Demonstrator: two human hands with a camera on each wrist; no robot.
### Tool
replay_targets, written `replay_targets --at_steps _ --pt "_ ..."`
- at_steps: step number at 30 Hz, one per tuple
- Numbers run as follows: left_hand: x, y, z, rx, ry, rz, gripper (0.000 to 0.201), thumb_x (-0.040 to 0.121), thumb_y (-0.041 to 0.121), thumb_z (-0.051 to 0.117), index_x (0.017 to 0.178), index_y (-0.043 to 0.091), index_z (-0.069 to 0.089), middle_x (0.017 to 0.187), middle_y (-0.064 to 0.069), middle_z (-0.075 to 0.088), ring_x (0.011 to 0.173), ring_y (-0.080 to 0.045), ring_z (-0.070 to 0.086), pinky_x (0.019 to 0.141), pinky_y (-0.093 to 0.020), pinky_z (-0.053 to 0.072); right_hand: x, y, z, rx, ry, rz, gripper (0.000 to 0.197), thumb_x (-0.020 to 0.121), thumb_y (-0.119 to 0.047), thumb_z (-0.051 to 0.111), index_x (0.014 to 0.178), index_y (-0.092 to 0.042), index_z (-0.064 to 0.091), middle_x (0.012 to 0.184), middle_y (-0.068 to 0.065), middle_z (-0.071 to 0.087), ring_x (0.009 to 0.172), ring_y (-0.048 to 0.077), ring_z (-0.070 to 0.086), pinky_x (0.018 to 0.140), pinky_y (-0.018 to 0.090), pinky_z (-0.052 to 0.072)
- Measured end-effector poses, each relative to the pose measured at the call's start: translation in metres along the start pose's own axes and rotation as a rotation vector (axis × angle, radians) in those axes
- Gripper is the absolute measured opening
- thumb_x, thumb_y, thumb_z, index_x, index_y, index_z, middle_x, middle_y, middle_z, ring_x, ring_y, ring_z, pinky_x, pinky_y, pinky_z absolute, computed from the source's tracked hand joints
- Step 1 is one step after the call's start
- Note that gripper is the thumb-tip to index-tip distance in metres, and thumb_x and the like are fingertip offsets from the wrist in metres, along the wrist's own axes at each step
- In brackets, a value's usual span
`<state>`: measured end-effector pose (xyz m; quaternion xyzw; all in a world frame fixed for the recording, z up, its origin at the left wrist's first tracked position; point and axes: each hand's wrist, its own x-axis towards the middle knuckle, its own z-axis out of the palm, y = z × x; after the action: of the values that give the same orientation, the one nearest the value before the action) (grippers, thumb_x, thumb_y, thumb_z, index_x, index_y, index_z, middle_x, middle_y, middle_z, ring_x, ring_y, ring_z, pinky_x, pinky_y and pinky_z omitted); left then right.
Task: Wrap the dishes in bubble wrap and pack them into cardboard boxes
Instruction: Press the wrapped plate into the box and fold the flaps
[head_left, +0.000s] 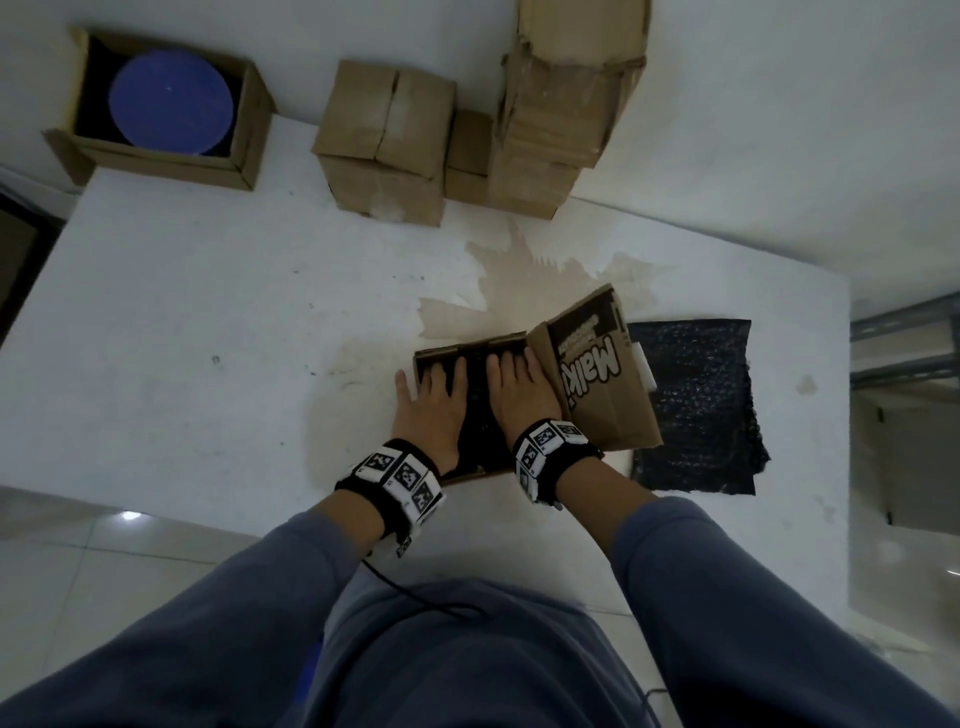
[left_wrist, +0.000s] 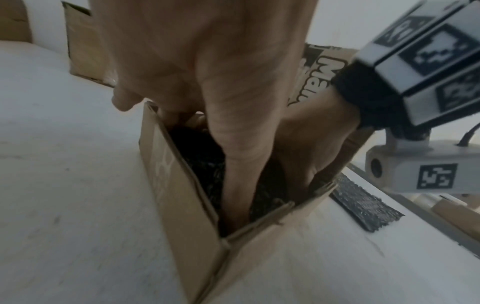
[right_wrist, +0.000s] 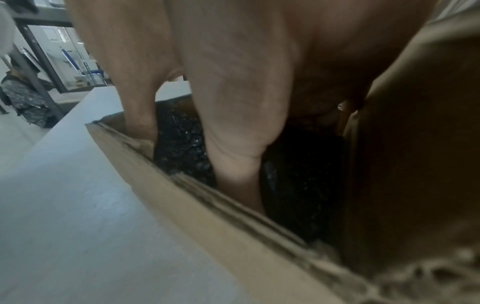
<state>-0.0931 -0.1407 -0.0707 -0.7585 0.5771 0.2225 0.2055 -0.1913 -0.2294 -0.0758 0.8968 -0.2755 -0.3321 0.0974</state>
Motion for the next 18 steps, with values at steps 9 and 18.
replay_targets --at_steps 9,18 --pt "-0.004 0.002 0.008 0.013 0.046 -0.006 0.112 0.082 0.050 0.063 0.154 0.007 -0.011 0.158 -0.022 0.004 0.149 -0.032 0.010 0.119 -0.058 0.008 -0.005 -0.007 -0.005 0.026 0.043 0.068 0.058 0.105 -0.026 0.027 0.152 0.001 0.007 0.155 0.022 0.022 0.143 0.036 0.024 0.120 0.044 0.010" --pt "-0.024 -0.025 -0.035 -0.486 0.290 0.096 0.066 0.076 0.048 0.072 0.136 0.028 0.051 0.133 0.001 0.052 0.115 -0.020 0.057 0.089 -0.035 0.051 -0.084 0.033 -0.057 0.440 0.539 0.016 0.053 0.067 -0.025 0.075 0.116 -0.014 0.059 0.115 0.012 0.056 0.109 0.032 0.051 0.092 0.044 0.039"
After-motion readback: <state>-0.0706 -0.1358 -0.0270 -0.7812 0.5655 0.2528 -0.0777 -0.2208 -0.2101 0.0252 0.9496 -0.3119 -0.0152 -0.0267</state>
